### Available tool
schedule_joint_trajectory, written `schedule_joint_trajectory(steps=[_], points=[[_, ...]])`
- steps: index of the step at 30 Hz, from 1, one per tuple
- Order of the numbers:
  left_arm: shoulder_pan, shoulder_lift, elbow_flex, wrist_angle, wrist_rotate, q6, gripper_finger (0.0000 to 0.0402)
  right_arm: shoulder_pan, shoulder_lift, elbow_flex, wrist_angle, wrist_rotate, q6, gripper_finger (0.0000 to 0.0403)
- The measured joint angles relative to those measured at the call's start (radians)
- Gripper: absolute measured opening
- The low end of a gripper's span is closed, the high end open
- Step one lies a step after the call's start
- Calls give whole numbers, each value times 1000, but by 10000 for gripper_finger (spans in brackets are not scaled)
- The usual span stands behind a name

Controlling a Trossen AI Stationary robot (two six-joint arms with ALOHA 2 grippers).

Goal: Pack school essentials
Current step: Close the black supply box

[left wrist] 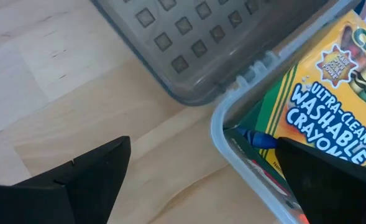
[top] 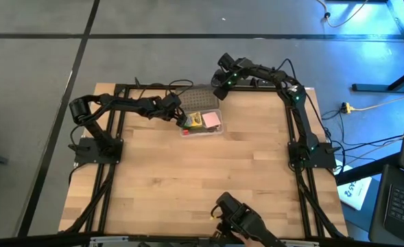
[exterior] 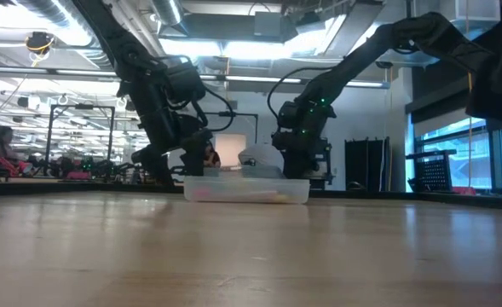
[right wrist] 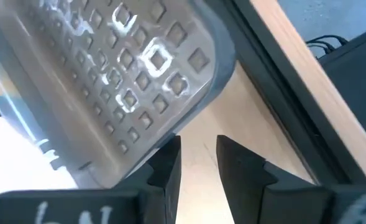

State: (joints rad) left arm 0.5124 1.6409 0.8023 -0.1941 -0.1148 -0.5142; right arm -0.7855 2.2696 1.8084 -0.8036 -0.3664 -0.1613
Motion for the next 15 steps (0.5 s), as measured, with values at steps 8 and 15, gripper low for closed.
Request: schedule_joint_trajectory(steps=[8, 15], points=[[9, 0, 0, -9, 1, 1, 396, 4, -1, 0, 0, -36, -33, 106], [9, 0, 0, -13, -2, 1, 396, 6, -13, 0, 2, -92, -62, 106]])
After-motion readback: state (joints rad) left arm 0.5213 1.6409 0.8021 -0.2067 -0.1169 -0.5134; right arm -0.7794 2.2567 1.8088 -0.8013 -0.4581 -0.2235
